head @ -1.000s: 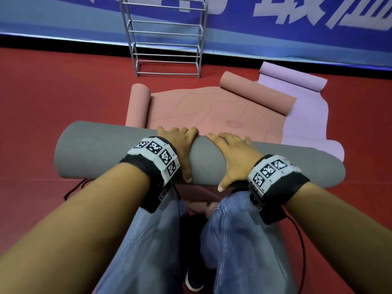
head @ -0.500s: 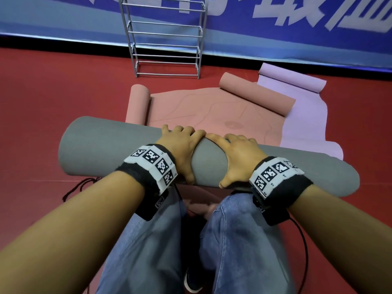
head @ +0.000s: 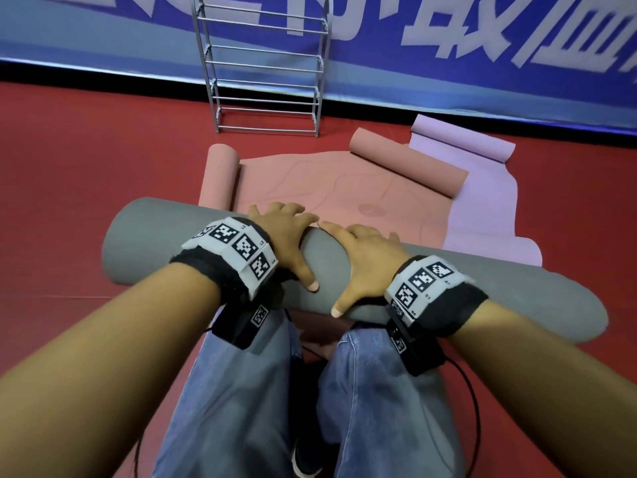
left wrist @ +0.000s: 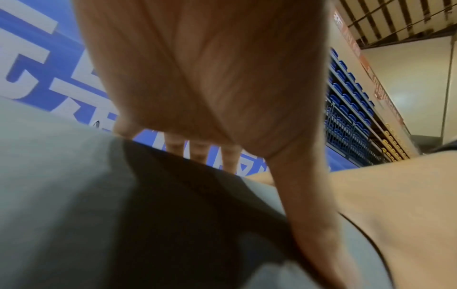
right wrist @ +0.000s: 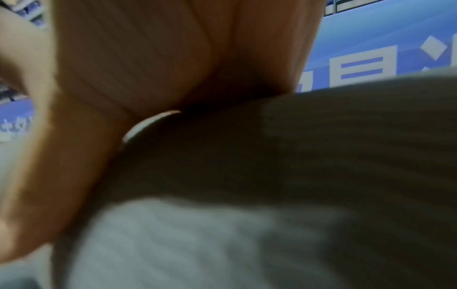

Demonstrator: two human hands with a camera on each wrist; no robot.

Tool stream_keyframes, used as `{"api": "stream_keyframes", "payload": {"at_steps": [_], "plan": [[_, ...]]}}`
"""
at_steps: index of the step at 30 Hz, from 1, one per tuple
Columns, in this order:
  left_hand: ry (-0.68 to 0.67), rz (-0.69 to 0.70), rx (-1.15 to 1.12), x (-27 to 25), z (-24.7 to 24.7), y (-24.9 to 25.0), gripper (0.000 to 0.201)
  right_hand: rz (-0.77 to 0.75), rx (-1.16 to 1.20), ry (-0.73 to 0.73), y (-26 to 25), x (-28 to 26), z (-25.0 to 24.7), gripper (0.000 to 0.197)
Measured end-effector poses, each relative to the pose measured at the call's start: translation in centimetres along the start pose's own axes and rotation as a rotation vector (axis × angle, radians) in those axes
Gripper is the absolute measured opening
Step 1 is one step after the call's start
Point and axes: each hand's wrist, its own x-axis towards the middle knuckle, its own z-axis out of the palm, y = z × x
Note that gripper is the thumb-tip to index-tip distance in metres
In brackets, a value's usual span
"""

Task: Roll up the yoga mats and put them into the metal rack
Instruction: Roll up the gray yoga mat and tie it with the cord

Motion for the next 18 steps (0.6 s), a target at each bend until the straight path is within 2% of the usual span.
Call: {"api": "stream_keyframes", "payload": {"at_steps": [3,6,7,9,12,15,18], "plan": [[0.199,0.063,-0.047,-1.1,0.4,-0.6,0.103,-0.005,0.045,0.037,0.3,0.8,-0.1,0.135],[0.372,0.138,-0.088,-1.8,0.8,-0.5,0.057,0.0,0.105,0.007,0.7,1.8,-0.7,0.13],[0.359,0.119,-0.119,-2.0,0.9,-0.3,0.045,0.006,0.122,-0.005,0.8,2.1,-0.8,0.13],[0.21,0.028,-0.1,-2.2,1.5,-0.1,0.036,0.021,0.147,-0.023,1.3,2.6,-0.7,0.128],[0.01,-0.065,-0.144,-1.8,3.0,-0.2,0.043,0.037,0.156,-0.036,2.1,3.0,-0.3,0.126],[-0.005,-0.123,-0.162,-1.4,3.9,-0.3,0.05,0.044,0.161,-0.039,2.6,3.3,0.1,0.125],[-0.12,-0.21,-0.185,-1.0,4.7,-0.4,0.063,0.043,0.19,-0.027,3.1,3.6,0.2,0.124]]}}
